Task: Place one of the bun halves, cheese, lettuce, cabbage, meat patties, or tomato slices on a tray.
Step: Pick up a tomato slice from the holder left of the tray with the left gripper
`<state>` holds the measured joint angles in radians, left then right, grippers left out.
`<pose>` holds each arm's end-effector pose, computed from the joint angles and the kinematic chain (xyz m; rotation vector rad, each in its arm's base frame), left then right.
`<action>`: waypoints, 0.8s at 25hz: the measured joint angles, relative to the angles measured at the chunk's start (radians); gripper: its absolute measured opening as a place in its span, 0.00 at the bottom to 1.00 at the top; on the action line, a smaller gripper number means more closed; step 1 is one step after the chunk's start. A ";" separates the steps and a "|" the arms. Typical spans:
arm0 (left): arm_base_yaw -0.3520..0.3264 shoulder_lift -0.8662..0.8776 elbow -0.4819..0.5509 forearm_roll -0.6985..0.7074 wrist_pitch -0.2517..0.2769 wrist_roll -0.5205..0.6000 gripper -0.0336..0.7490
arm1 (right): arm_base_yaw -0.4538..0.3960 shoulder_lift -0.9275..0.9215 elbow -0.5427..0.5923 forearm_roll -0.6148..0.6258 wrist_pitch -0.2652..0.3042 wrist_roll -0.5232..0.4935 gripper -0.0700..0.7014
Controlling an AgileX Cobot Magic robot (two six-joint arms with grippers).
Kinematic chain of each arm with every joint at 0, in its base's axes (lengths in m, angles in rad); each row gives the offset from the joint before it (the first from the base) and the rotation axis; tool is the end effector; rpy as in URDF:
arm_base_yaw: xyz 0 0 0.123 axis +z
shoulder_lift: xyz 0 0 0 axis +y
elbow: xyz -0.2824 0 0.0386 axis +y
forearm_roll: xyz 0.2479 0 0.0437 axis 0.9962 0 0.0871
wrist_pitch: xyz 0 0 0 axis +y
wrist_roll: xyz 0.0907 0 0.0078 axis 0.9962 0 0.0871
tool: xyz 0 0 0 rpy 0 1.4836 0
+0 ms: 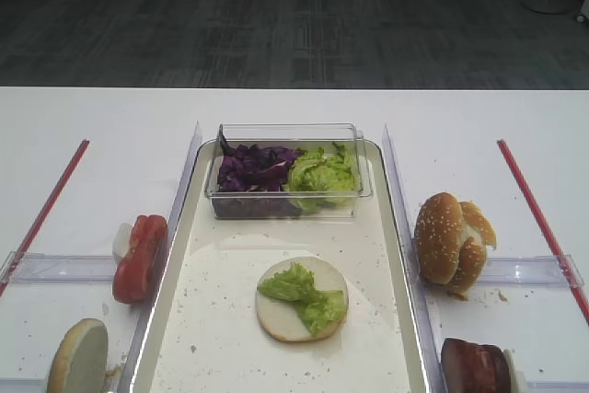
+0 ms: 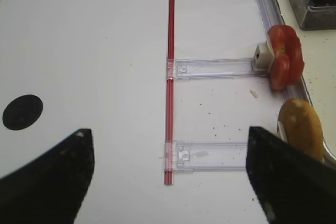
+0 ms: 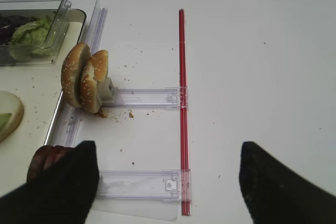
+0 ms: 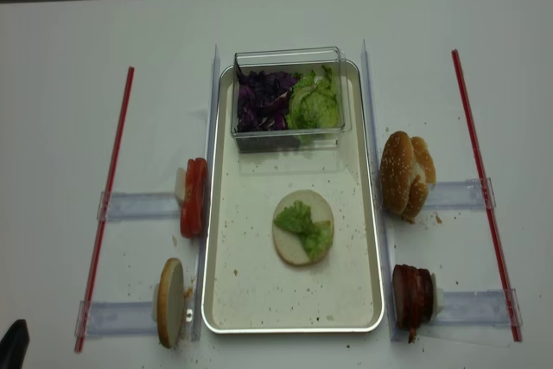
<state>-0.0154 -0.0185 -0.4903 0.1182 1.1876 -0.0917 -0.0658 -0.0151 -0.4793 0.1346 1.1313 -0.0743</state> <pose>-0.0125 0.0102 0.2649 -0.0976 2.1549 0.0821 -0.0076 0.0116 0.2664 -0.0206 2.1134 0.0796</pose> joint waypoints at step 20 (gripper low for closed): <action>0.000 0.000 0.000 0.000 0.000 0.000 0.74 | 0.000 0.000 0.000 0.000 0.000 0.000 0.63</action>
<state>-0.0154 -0.0185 -0.4903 0.1182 1.1876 -0.0917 -0.0658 -0.0151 -0.4793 0.1346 1.1313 -0.0743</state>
